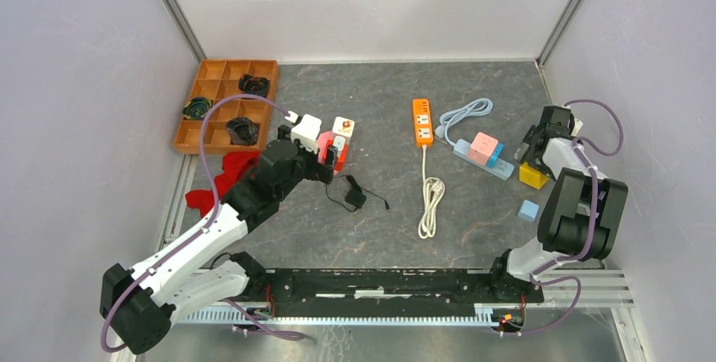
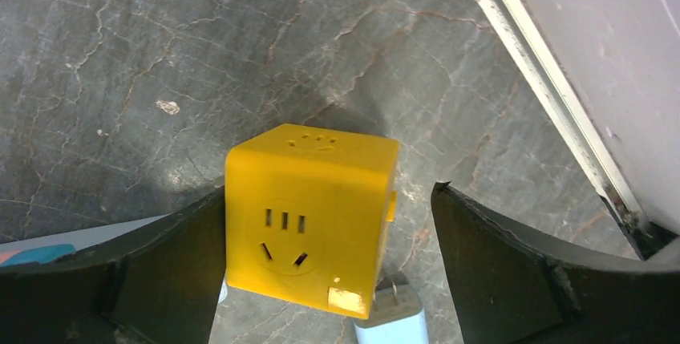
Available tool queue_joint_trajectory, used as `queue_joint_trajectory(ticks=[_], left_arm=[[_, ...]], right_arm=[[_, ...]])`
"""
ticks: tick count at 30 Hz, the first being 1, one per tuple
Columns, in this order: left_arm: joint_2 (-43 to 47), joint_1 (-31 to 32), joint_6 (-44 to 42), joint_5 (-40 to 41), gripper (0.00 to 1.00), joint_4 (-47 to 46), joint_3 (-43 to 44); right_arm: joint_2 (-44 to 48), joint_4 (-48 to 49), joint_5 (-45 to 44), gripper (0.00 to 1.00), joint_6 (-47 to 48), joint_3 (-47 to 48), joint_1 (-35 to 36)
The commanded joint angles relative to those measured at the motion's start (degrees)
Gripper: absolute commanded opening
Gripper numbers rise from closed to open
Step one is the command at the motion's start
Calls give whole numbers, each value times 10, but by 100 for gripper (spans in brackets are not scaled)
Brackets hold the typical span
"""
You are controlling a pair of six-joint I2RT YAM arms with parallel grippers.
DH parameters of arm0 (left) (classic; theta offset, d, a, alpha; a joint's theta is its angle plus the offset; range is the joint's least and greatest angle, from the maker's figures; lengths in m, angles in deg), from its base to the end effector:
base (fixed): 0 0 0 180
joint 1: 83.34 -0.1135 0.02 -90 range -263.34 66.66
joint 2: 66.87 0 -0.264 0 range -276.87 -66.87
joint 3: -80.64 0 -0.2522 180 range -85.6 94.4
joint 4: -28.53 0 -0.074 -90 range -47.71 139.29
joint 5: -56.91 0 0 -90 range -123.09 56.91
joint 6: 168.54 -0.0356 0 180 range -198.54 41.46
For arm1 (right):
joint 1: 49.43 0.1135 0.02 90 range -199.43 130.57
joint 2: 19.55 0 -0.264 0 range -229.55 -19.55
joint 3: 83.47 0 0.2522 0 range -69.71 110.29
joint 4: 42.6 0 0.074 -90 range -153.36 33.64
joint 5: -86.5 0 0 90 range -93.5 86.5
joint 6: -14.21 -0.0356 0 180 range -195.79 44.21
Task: Insert the plug
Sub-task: Pick up the plug from the corner of the board.
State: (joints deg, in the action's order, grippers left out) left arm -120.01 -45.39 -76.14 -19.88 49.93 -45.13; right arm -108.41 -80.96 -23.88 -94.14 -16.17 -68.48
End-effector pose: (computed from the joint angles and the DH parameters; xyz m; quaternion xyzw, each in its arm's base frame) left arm 0.1751 -0.1262 0.2918 0.1863 0.7964 -0.1071 0.5653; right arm 0.2825 -0.1107 0.1919 0.3482 0.8856 -0.1724 0.2544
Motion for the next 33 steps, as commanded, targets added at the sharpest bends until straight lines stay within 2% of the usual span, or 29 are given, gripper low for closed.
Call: queue_joint_trajectory(ticks=[1, 6, 10, 13, 27, 33], left_arm=[[-5, 0, 15, 0, 100, -11, 13], [-7, 0, 16, -3, 100, -12, 13], [-4, 0, 16, -5, 100, -12, 12], [-3, 0, 14, -4, 100, -12, 11], [3, 0, 22, -25, 100, -17, 12], [4, 0, 27, -47, 100, -27, 7]], right_arm=[[-21, 25, 22, 93, 12, -5, -6], [-23, 35, 35, 78, 27, -7, -6], [-23, 35, 41, 72, 28, -7, -6], [-21, 35, 42, 58, 36, -8, -6], [53, 17, 49, 43, 48, 16, -2], [76, 5, 48, 40, 47, 37, 22]])
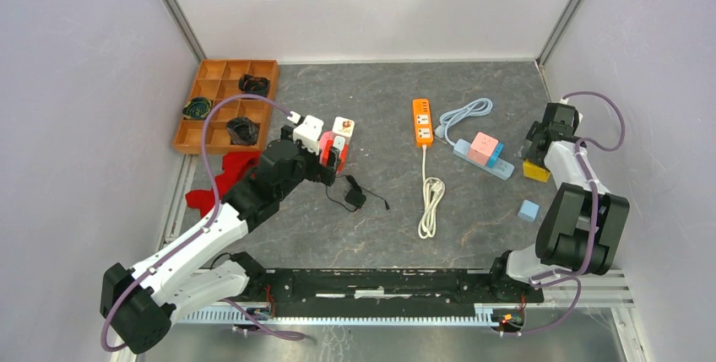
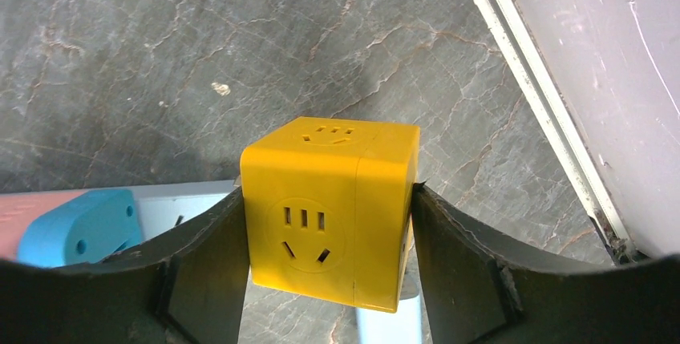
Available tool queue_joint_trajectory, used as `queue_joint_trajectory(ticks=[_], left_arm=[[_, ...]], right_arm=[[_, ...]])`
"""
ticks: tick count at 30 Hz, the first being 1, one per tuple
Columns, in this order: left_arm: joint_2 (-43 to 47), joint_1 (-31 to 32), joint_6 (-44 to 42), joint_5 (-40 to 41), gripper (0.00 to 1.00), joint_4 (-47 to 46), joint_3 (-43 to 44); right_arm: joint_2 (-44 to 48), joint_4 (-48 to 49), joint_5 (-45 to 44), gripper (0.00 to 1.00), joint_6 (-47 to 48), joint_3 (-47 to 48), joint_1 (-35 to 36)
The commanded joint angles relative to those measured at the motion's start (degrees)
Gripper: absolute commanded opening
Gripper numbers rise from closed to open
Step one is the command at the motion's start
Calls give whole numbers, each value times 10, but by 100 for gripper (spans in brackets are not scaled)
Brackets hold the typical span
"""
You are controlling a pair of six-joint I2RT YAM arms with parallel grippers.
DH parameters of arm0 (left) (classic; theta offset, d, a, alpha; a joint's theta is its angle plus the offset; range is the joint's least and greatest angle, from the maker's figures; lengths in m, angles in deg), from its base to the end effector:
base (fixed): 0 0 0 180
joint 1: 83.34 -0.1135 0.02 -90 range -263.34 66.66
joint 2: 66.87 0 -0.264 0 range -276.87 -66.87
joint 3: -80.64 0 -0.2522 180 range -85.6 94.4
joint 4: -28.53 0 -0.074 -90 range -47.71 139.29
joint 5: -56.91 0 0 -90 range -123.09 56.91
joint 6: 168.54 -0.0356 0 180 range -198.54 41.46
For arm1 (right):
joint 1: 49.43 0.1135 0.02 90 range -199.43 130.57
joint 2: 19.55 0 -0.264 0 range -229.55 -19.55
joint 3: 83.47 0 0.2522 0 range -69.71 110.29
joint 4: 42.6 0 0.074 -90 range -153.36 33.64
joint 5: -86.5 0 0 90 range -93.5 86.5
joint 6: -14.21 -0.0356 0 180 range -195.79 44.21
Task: Insert the plug
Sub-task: Pick up the plug from the corner of the board.
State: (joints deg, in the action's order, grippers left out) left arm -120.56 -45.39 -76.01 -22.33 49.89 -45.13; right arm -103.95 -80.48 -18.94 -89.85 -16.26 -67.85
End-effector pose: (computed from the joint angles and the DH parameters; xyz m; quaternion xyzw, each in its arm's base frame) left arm 0.1758 -0.1287 0.2899 0.1986 0.7970 -0.1231 0.5570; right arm 0.2790 -0.1029 0.2129 0.3031 0.8963 -0.1394 0.2923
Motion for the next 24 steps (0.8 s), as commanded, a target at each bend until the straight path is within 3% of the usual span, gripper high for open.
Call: queue_joint_trajectory(ticks=[1, 9, 12, 21, 24], left_arm=[[8, 0, 26, -31, 99, -29, 8], [-10, 0, 21, -126, 97, -57, 48], [-28, 0, 34, -165, 96, -72, 79], [-83, 0, -9, -279, 96, -187, 98], [-113, 0, -2, -308, 96, -205, 108]], right_arm=[[36, -8, -6, 39, 5, 47, 22], [95, -51, -6, 38, 18, 121, 110], [111, -52, 32, 38, 20, 146, 155], [174, 0, 285, 36, -55, 130, 247], [206, 77, 368, 36, -80, 79, 282]])
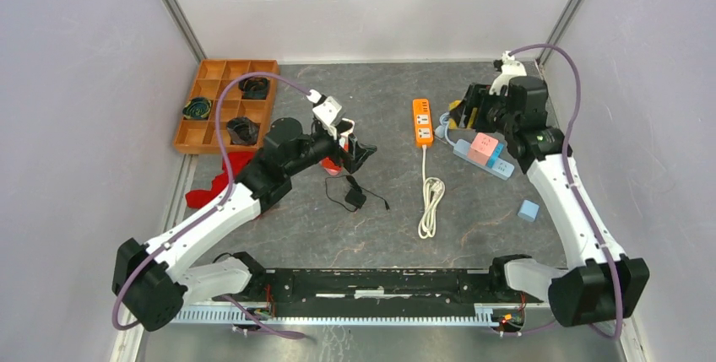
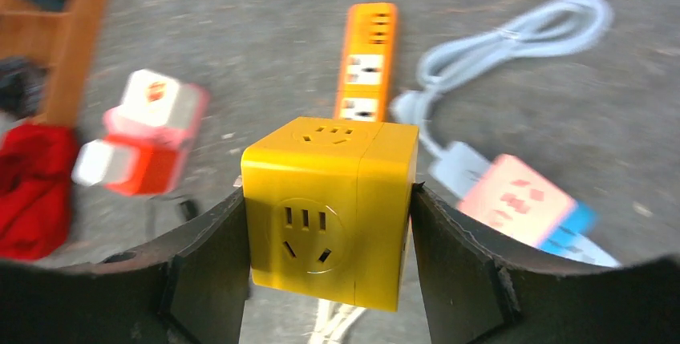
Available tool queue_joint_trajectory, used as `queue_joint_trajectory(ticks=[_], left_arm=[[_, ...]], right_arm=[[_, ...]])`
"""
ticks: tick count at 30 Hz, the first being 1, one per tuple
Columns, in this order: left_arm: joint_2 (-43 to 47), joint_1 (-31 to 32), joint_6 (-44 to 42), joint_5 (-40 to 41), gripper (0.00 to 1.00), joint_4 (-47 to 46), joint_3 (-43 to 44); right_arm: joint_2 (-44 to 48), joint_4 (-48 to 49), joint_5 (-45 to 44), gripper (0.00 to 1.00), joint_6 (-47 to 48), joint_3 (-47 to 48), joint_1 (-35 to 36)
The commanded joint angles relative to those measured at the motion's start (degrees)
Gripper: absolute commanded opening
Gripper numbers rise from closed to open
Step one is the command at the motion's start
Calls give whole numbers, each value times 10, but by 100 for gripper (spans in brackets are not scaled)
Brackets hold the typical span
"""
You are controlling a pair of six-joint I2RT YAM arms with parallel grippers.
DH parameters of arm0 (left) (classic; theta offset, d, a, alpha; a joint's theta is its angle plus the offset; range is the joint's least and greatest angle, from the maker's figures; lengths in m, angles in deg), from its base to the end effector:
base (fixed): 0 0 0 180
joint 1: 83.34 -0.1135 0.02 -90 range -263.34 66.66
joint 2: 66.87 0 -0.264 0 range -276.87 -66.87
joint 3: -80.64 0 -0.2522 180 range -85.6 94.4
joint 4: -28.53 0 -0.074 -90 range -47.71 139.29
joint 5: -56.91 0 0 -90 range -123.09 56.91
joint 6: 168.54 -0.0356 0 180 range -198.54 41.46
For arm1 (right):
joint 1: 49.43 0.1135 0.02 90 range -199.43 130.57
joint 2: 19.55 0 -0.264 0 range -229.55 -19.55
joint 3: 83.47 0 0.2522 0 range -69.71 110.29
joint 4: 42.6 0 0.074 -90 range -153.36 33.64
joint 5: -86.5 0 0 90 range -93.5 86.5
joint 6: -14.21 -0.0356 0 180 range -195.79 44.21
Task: Insert the plug
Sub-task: Pick up the plug from the corner of the board.
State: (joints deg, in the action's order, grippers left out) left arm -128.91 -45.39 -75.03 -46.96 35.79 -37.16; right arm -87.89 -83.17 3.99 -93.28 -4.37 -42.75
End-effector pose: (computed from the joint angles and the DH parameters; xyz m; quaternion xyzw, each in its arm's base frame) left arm 0.1967 -0.1643 0.3340 0.2966 0.6870 -0.3172 0.5825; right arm 0.2628 0.0355 0.3516 0.0487 0.8626 0.1600 0.4774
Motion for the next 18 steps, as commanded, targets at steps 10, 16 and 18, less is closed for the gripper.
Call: queue_joint_trajectory(ticks=[10, 16, 18], left_arm=[[-52, 6, -63, -170, 100, -158, -7], [-73, 27, -176, -148, 100, -155, -7], [-82, 33, -199, -144, 100, -154, -8]], right_arm=[[70, 194, 167, 38, -76, -95, 145], [49, 175, 141, 39, -63, -74, 190], [45, 183, 145, 39, -69, -73, 199]])
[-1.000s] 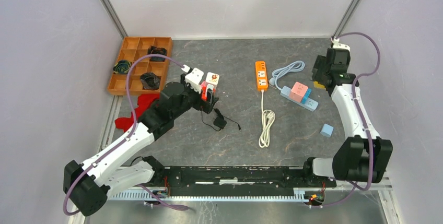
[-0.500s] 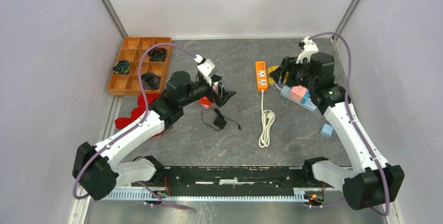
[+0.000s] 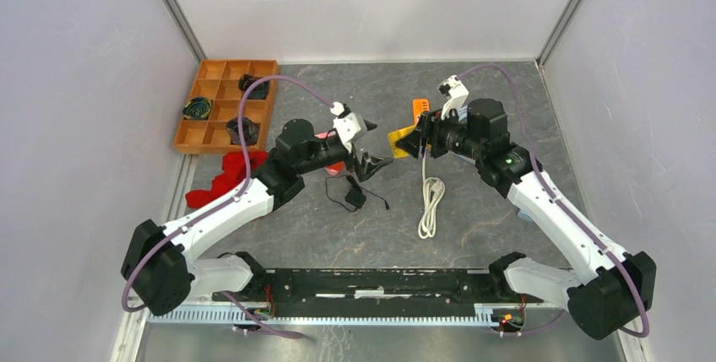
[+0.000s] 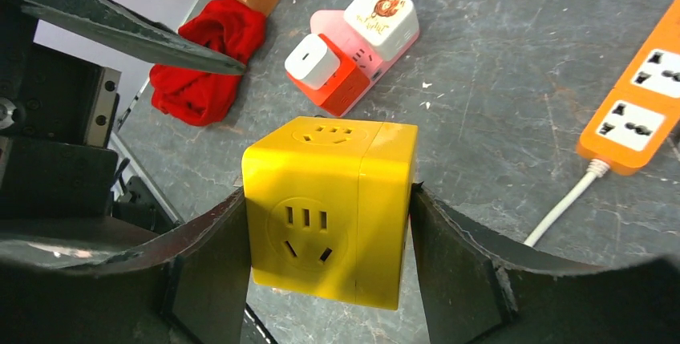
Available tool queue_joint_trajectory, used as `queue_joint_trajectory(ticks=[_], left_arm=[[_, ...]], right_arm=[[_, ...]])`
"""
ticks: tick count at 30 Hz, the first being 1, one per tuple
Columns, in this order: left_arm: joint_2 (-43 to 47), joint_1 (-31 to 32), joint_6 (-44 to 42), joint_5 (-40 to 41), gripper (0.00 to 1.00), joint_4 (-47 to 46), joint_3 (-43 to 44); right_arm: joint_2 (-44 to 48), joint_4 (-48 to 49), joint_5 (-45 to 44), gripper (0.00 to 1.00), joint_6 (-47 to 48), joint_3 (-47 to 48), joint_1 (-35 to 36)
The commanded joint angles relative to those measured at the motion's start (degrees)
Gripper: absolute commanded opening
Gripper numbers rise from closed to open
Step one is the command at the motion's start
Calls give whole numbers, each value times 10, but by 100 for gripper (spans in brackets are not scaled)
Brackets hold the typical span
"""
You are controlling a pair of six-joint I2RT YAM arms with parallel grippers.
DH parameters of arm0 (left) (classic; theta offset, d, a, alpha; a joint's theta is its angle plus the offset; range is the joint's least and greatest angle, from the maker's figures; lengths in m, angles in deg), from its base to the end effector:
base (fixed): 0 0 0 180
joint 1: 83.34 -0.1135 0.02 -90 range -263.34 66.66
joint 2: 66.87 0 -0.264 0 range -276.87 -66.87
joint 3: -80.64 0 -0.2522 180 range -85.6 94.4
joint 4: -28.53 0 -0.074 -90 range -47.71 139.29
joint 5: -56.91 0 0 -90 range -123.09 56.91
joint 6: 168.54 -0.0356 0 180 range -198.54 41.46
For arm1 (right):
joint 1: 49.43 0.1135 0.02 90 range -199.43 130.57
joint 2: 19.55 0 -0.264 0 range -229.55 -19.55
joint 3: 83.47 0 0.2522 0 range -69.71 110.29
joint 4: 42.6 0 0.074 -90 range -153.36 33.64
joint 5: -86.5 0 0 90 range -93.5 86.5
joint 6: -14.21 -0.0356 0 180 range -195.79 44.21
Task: Insert the plug
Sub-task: Pick up the plug from the corner of the board.
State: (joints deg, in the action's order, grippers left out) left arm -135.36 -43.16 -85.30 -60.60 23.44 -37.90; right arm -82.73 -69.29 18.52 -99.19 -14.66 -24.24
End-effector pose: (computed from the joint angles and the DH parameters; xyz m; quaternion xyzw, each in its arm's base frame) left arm 0.2026 -0.1926 0.3247 0.4297 0.5748 -0.3578 0.5974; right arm 0.2221 0.1192 0.3354 -0.1207 0.8075 0.3721 0.4416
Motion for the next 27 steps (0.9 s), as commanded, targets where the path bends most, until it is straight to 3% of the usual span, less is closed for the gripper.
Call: queue_joint_trajectory(ticks=[1, 13, 18, 21, 24, 27], left_arm=[[-20, 15, -106, -3, 100, -30, -1], [-54, 65, -191, 103, 99, -48, 0], [-63, 68, -206, 107, 91, -47, 8], [-66, 68, -210, 96, 81, -39, 14], [-67, 68, -207, 96, 56, -31, 19], [-61, 68, -196, 96, 34, -31, 17]], right_arm=[[-9, 47, -2, 39, -12, 29, 20], [-16, 55, -1, 41, -45, 26, 34], [-19, 80, 34, 47, -64, 18, 34], [-20, 111, 62, 51, -70, 3, 34], [-25, 124, 82, 56, -62, -4, 34], [-24, 148, 102, 71, -58, -13, 34]])
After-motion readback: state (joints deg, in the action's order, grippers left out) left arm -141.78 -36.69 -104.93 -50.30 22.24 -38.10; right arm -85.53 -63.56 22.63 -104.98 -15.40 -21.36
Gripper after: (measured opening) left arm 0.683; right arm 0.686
